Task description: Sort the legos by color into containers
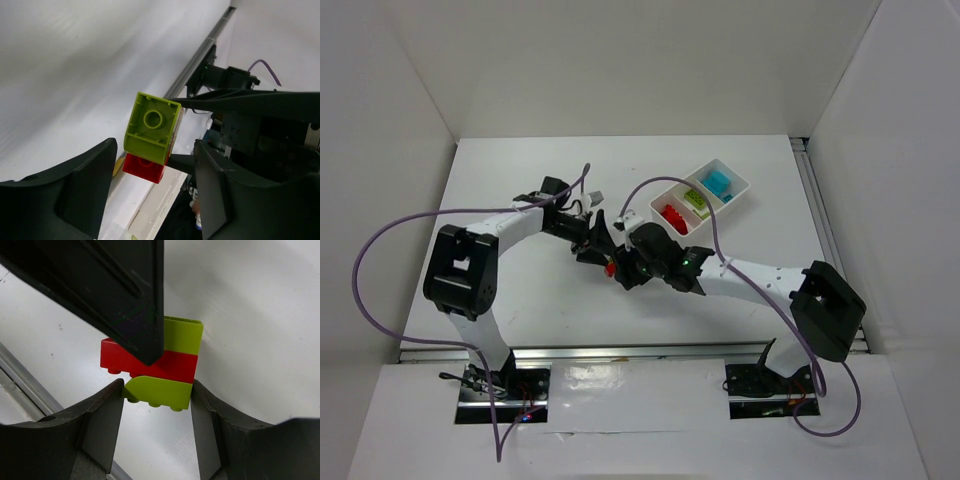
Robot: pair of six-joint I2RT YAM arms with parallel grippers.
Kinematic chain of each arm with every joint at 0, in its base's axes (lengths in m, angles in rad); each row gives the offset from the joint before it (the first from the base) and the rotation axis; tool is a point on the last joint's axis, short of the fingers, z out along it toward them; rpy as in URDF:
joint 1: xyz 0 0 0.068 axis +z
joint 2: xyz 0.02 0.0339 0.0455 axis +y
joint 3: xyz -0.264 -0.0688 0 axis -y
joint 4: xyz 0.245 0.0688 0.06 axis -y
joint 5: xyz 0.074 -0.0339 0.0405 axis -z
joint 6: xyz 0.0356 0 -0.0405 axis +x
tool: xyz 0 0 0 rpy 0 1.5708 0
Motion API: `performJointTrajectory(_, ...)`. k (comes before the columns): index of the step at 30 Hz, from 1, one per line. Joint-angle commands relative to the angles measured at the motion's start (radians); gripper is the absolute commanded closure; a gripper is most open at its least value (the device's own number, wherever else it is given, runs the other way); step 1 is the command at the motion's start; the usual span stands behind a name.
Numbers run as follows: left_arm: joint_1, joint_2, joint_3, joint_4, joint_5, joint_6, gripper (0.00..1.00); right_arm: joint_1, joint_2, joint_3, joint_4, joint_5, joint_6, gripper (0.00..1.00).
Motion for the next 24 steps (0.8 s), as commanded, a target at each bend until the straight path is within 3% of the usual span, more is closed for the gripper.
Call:
performJointTrajectory(1,-0.011,0.031,-0.001,0.003,0.117,0.055,0.29,-0.015,-0.021,-0.003,0.052,0.031,-0.004,0.58)
performJointTrajectory(4,-0.020,0.031,-0.001,0.003,0.151,0.055,0.37,-0.026,-0.012,-0.003,0.061,0.031,-0.004,0.58)
performJointTrajectory(8,-0.020,0.031,0.019,0.003,0.185,0.064,0.57,-0.057,-0.003,-0.003,0.072,0.020,-0.004,0.58)
performJointTrajectory(9,-0.020,0.041,0.030,0.003,0.185,0.064,0.69,-0.057,-0.003,0.006,0.072,0.020,-0.004,0.58)
performJointTrajectory(13,-0.020,0.050,0.052,0.003,0.171,0.052,1.00,-0.066,-0.003,0.015,0.063,0.020,-0.024,0.58)
performJointTrajectory(24,0.084,-0.005,0.042,0.136,0.038,-0.126,1.00,-0.084,-0.072,-0.017,0.035,0.062,-0.024,0.58)
